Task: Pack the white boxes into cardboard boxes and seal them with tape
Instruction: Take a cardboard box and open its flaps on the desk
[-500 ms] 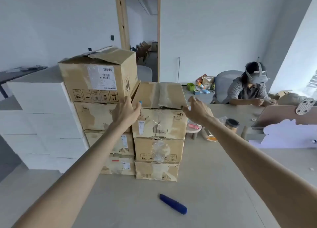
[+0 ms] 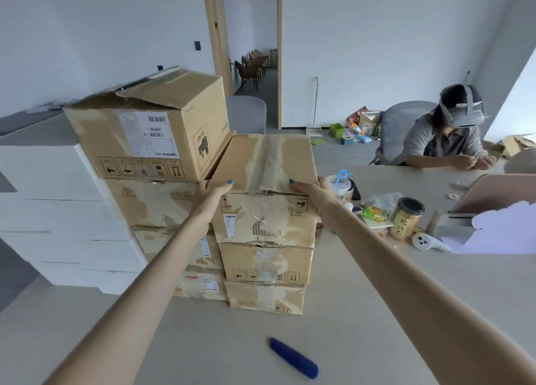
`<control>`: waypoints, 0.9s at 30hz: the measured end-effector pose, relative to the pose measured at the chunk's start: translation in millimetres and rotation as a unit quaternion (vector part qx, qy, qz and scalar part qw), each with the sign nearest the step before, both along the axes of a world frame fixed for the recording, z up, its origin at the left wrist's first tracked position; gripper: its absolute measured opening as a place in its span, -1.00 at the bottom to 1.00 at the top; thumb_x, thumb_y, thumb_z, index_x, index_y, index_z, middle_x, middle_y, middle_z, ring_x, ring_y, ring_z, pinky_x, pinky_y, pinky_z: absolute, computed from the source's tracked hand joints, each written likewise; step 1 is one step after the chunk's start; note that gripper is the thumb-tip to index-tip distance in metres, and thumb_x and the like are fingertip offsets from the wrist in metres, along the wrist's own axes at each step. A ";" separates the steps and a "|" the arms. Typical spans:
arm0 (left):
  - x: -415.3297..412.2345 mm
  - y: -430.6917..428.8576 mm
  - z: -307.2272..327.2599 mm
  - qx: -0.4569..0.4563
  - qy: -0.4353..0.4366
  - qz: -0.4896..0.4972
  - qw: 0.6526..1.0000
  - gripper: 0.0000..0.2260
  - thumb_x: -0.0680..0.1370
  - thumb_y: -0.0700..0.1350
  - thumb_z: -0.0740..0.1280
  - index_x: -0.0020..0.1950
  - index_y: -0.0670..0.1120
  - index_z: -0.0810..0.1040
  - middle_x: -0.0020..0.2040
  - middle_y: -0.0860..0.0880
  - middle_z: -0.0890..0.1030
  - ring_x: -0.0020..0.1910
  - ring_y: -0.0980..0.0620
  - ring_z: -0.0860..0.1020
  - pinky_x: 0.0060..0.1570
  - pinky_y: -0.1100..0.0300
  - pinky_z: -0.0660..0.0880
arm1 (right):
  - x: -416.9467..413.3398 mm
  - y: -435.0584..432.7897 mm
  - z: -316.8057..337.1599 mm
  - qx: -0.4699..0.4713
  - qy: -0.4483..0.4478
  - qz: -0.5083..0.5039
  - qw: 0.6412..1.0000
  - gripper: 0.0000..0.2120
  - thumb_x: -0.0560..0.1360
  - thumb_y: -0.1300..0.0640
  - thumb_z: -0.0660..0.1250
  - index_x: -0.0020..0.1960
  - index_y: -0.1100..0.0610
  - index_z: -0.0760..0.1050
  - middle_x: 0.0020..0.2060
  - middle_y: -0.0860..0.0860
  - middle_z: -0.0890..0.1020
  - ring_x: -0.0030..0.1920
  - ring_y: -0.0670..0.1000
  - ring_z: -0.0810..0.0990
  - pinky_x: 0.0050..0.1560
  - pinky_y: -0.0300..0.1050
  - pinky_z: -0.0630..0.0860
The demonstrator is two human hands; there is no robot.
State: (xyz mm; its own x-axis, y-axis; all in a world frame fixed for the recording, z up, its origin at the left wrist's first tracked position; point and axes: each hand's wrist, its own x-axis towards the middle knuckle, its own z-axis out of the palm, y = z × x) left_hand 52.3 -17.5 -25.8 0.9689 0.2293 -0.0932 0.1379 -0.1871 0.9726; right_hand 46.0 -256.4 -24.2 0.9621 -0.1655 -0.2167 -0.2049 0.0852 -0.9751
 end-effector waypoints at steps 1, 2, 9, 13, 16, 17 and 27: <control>-1.3 -3.3 -1.3 -0.012 -0.009 0.004 1.000 -0.49 0.52 0.03 0.43 0.39 -0.06 0.35 0.32 0.00 0.46 0.20 0.02 0.42 0.13 0.04 0.31 | 1.0 -1.8 -4.3 0.006 -0.004 -0.001 1.000 -0.36 0.42 0.11 0.52 0.38 0.14 0.27 0.16 0.11 0.58 0.02 0.07 0.62 -0.11 -0.03 0.61; -3.5 -5.5 -2.5 -0.023 -0.017 0.012 1.000 -0.55 0.51 0.01 0.44 0.33 -0.04 0.39 0.25 0.02 0.50 0.13 0.05 0.44 0.08 0.06 0.31 | -0.8 -3.8 -6.7 0.016 -0.007 -0.002 1.000 -0.36 0.42 0.14 0.51 0.39 0.13 0.27 0.17 0.12 0.58 0.06 0.09 0.62 -0.03 0.03 0.62; -40.2 -38.7 17.6 -0.028 -0.128 -0.003 0.991 -0.62 0.50 0.00 0.46 0.27 0.02 0.44 0.12 0.10 0.57 0.08 0.15 0.54 0.08 0.11 0.49 | -39.5 -40.5 3.3 0.068 -0.111 -0.001 0.991 -0.40 0.45 0.17 0.49 0.40 0.03 0.31 0.18 0.05 0.57 0.08 0.03 0.61 0.06 0.00 0.59; -77.8 -86.7 25.6 -0.042 -0.174 -0.020 0.984 -0.61 0.50 0.01 0.46 0.26 0.08 0.43 0.11 0.19 0.57 0.08 0.25 0.53 0.07 0.20 0.44 | -81.3 -88.1 11.5 0.057 -0.177 -0.011 0.983 -0.36 0.40 0.09 0.52 0.39 -0.04 0.32 0.18 0.00 0.58 0.16 0.05 0.59 0.17 0.05 0.57; -114.7 -137.6 24.4 -0.043 -0.190 -0.026 0.980 -0.63 0.51 0.00 0.45 0.27 0.04 0.44 0.06 0.20 0.60 -0.09 0.39 0.55 -0.08 0.28 0.41 | -120.2 -137.3 9.8 0.044 -0.196 -0.021 0.979 -0.33 0.37 0.06 0.52 0.40 -0.05 0.32 0.17 -0.02 0.59 0.14 0.02 0.59 0.08 -0.06 0.56; -124.1 -154.5 21.2 -0.040 -0.189 -0.032 0.981 -0.65 0.52 -0.01 0.45 0.25 0.06 0.44 0.05 0.19 0.61 -0.14 0.41 0.56 -0.11 0.28 0.41 | -132.3 -155.0 7.9 0.042 -0.198 -0.025 0.979 -0.37 0.41 0.10 0.51 0.39 -0.06 0.32 0.16 -0.02 0.59 0.14 0.02 0.59 0.05 -0.09 0.55; -203.9 -283.7 -64.2 -0.038 -0.122 -0.091 0.988 -0.60 0.53 -0.12 0.44 0.32 -0.07 0.39 0.08 0.09 0.59 -0.19 0.41 0.58 -0.24 0.53 0.44 | -225.9 -287.4 -74.8 0.022 -0.136 -0.042 0.990 -0.41 0.44 0.13 0.49 0.39 -0.08 0.32 0.18 -0.04 0.55 0.16 -0.01 0.58 0.06 -0.13 0.55</control>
